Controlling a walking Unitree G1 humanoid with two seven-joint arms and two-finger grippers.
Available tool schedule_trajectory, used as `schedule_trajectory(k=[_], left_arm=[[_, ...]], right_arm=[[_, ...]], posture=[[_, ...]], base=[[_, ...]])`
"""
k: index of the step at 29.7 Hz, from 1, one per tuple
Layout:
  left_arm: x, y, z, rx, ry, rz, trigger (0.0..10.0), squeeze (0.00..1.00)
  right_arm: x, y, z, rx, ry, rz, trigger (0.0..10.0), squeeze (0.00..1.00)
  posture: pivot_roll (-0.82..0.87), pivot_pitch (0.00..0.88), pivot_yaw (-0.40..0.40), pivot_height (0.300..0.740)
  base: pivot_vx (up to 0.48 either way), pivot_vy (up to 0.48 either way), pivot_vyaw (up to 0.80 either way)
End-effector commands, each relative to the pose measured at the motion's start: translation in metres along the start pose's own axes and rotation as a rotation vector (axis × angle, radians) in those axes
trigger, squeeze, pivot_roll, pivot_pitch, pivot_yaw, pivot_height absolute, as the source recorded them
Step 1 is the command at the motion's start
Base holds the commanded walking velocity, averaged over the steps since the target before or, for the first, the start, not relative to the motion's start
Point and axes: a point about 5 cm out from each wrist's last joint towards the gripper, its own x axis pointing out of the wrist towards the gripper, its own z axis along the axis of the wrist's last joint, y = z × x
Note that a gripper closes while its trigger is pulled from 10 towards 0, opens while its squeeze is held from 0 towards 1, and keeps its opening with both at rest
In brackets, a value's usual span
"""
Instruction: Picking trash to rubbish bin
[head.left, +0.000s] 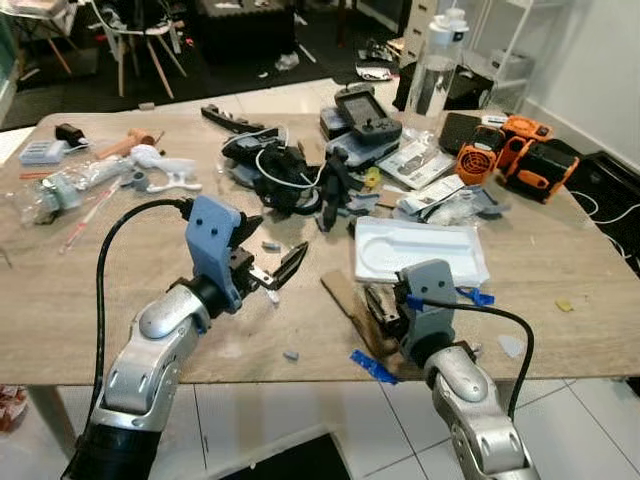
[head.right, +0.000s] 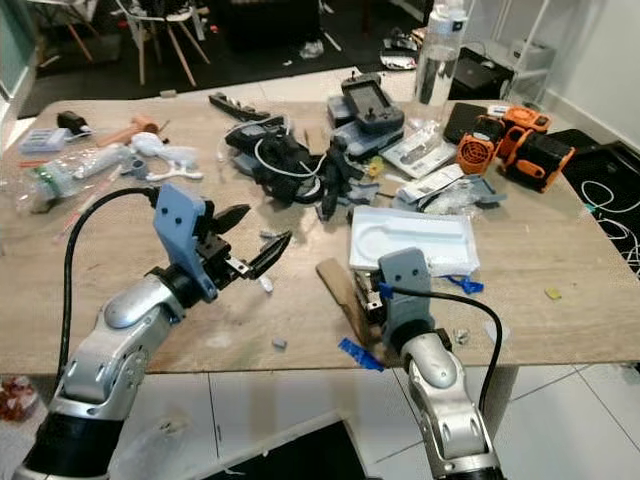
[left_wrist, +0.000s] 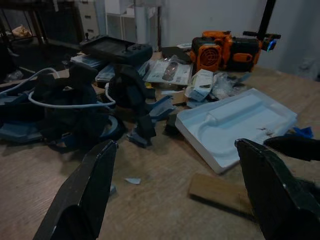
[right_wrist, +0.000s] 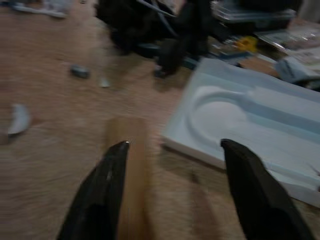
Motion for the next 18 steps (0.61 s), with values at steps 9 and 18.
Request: schedule_trajectory(k=[9,18], left_arm=[[-0.001,-0.006,0.003,0.008,-0.002,-0.082,10.0,0.00],[0.003,-0.008,0.006,0.017,-0.014,-0.115,10.0,0.00]], right_arm=[[0.002,0.009,-0.024,0.034,0.074,0.041,10.0,1.00],[0.008,0.009,-0.049,-0.001,0.154,0.080,10.0,1.00]], posture=[[-0.01,0.157,0.052,0.740],[0.00,0.162,0.063,0.740]], base=[[0.000,0.000,0.00],[0.000,0.000,0.00]])
